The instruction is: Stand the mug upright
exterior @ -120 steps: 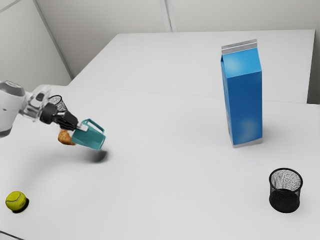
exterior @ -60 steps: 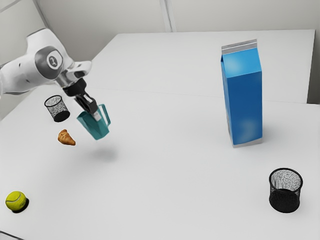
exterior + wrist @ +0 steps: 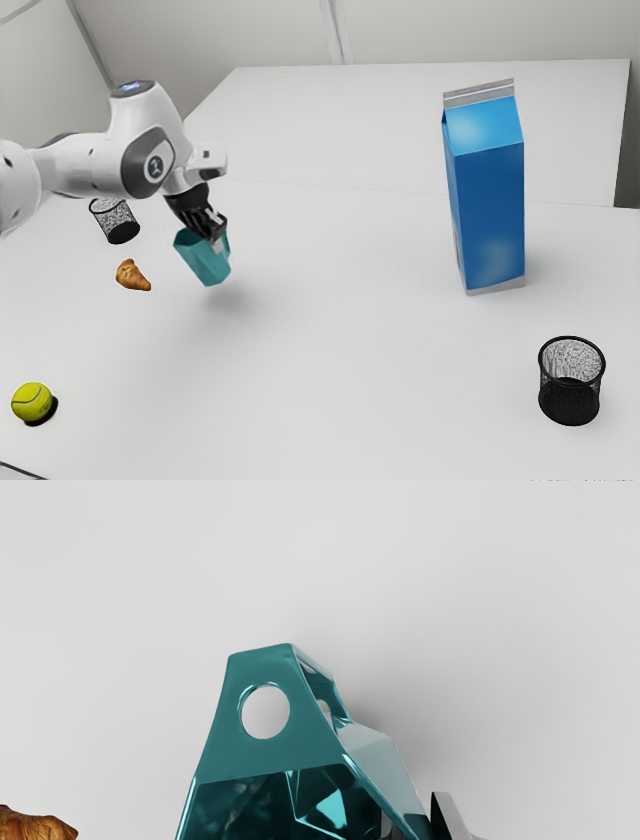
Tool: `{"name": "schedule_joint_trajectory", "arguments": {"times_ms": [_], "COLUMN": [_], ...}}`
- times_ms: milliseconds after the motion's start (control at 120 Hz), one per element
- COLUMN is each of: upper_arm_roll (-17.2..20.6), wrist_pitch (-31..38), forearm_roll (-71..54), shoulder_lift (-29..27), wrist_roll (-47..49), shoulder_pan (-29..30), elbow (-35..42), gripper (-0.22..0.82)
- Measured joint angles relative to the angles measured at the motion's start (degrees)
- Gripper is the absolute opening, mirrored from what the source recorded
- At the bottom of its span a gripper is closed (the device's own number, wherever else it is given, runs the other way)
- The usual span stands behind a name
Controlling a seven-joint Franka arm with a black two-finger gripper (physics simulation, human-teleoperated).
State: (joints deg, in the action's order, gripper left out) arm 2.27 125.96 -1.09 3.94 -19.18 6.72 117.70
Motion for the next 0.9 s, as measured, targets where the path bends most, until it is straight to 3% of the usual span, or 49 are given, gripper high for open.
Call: {"name": "schedule_joint_trajectory", "arguments": {"times_ms": [375, 625, 775, 900], "upper_arm_roll": [0.6, 0.9, 2.16, 2.29], "wrist_pitch": [7.36, 8.24, 7.69, 2.14], "forearm_roll": [-1.26, -0.46, -0.08, 0.91], "shoulder_lift": [5.58, 5.1, 2.1, 0.99], "wrist_roll": [8.75, 11.08, 11.96, 12.43], "shoulder_pan": [-0.51, -0.5, -0.57, -0.81], "elbow": [1.42, 1.31, 0.11, -7.28], "gripper": [-0.14, 0.33, 0.47, 0.53]}}
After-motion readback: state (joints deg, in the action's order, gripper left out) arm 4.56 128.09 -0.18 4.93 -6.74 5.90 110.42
